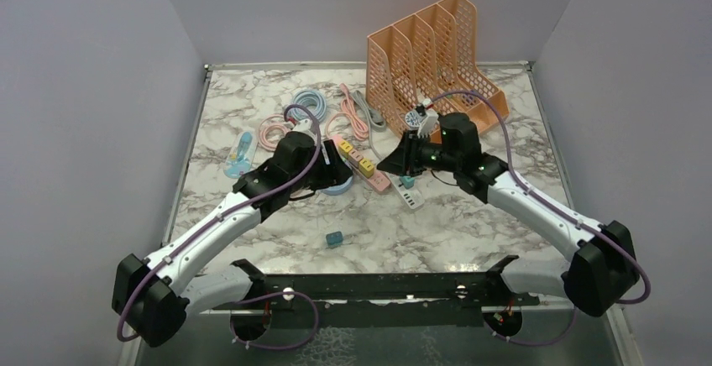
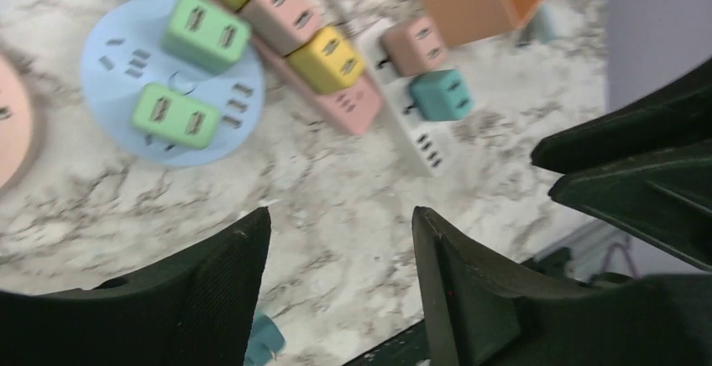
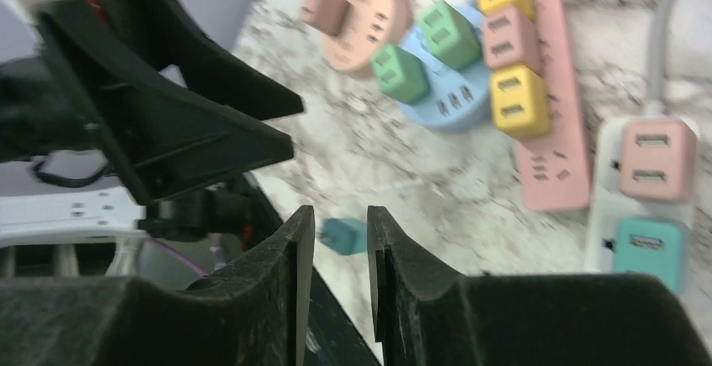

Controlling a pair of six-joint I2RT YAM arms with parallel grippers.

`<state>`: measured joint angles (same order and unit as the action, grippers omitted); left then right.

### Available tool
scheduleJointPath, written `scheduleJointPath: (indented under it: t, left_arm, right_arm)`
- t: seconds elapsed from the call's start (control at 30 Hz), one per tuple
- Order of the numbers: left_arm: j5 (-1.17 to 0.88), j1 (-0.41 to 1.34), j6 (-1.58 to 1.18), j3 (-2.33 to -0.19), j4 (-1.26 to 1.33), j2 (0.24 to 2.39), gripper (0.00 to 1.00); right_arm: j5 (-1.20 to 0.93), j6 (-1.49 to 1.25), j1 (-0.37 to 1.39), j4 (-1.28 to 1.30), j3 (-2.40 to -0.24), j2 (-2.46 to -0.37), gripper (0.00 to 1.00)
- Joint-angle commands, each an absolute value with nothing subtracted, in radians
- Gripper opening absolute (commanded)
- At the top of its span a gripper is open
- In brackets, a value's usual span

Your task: Insert the plug

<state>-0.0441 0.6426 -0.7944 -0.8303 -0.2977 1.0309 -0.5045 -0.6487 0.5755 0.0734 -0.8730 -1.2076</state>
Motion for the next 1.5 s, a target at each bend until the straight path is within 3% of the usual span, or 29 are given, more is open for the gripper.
scheduleJointPath:
  t: [0.0,0.23,0.5,0.7,0.83,1.13,1.27,1.47]
  left_arm:
    - [0.081,0.637,-0.749,-0.841,-0.521,1.104,0.66]
    - [0.041,0.638,-0.771,-0.838,-0.674,1.166,0.72]
    - [-0.094,0.646,-0.862,-0.805,-0.844,1.109,0.74]
    - [-0.181,0.647,-1.005,-0.744,-0.84,1.096,0.75]
    - [-0.219,0.661,-1.069,-0.729,-0.817,1.132,0.81]
    - [-0.192,0.763,-1.318,-0.667,-0.723,1.186,0.84]
    - [-0.148,0.78,-1.362,-0.673,-0.695,1.242,0.79]
    - [-0.119,0.819,-1.398,-0.695,-0.683,1.299,0.52]
  right_arm:
    - [-0.368,-0.496,0.621,0.306,-0.917,-1.28,0.33]
    - [-0.217,-0.47,0.747,0.366,-0.948,-1.342,0.46]
    - [-0.129,-0.603,0.765,0.291,-0.878,-1.302,0.47]
    - [-0.049,-0.665,0.765,0.275,-0.86,-1.279,0.47]
    - [-0.018,-0.675,0.765,0.25,-0.83,-1.261,0.47]
    - [0.045,-0.705,0.765,0.252,-0.771,-1.191,0.47]
    - [0.068,-0.717,0.765,0.247,-0.732,-1.138,0.46]
    - [0.095,-0.722,0.765,0.266,-0.7,-1.085,0.46]
